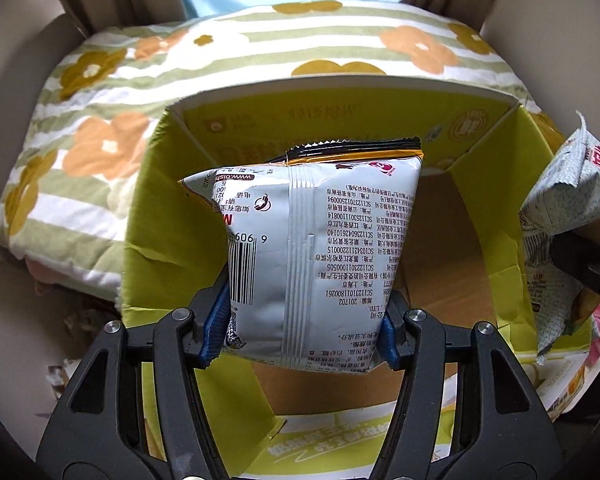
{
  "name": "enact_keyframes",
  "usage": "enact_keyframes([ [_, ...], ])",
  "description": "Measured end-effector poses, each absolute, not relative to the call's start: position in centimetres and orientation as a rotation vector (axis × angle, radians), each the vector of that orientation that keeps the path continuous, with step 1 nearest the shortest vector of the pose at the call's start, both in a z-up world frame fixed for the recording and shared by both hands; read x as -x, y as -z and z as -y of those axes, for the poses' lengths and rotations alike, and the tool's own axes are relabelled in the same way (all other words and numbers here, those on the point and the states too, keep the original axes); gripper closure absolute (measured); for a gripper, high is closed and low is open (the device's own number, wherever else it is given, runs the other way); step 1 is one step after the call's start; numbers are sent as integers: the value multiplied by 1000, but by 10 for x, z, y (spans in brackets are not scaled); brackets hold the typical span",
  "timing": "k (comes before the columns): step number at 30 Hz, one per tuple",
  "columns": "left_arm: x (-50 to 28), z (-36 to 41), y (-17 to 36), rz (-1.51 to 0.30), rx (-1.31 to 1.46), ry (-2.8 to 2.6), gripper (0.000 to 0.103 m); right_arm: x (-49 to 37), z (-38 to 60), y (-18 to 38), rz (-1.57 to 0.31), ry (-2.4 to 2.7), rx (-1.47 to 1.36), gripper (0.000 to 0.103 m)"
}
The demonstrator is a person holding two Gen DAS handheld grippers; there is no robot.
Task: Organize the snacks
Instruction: 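Carry both bags into the yellow box and open both tools, then move the left tool toward the blue-white bag beside the box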
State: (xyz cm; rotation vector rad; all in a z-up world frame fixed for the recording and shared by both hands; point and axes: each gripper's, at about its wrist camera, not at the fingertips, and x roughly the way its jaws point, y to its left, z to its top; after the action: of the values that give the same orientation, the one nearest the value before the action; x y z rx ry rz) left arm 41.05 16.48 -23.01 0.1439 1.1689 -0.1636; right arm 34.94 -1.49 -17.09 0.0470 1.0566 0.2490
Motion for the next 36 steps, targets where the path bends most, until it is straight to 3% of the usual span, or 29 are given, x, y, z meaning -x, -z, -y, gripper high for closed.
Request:
enact_keyframes([
  [1, -411, -164, 232, -1177, -150, 170, 44, -351, 14, 172, -1063, -249, -49, 54],
  [3, -412, -162, 235, -1195, -183, 168, 23, -355, 12, 175, -1078, -253, -56, 54],
  [4, -411, -163, 233, -1183, -219, 145, 6, -357, 11, 176, -1085, -252, -63, 54],
  [5, -409, -164, 230, -1159, -239, 135, 4, -358, 12, 178, -1092, -251, -75, 54],
  [18, -358, -190, 198, -1100, -157, 111, 4, -366, 2, 196, -1183, -244, -82, 52],
  [20, -351, -197, 195, -1107, -123, 92, 4, -366, 2, 199, -1175, -210, -73, 40],
  [22, -344, -204, 192, -1108, -90, 87, 4, -364, 4, 202, -1180, -201, -86, 0],
  [36, -305, -217, 170, -1036, 11, 82, 4, -328, -9, 182, -1101, -276, -26, 0],
])
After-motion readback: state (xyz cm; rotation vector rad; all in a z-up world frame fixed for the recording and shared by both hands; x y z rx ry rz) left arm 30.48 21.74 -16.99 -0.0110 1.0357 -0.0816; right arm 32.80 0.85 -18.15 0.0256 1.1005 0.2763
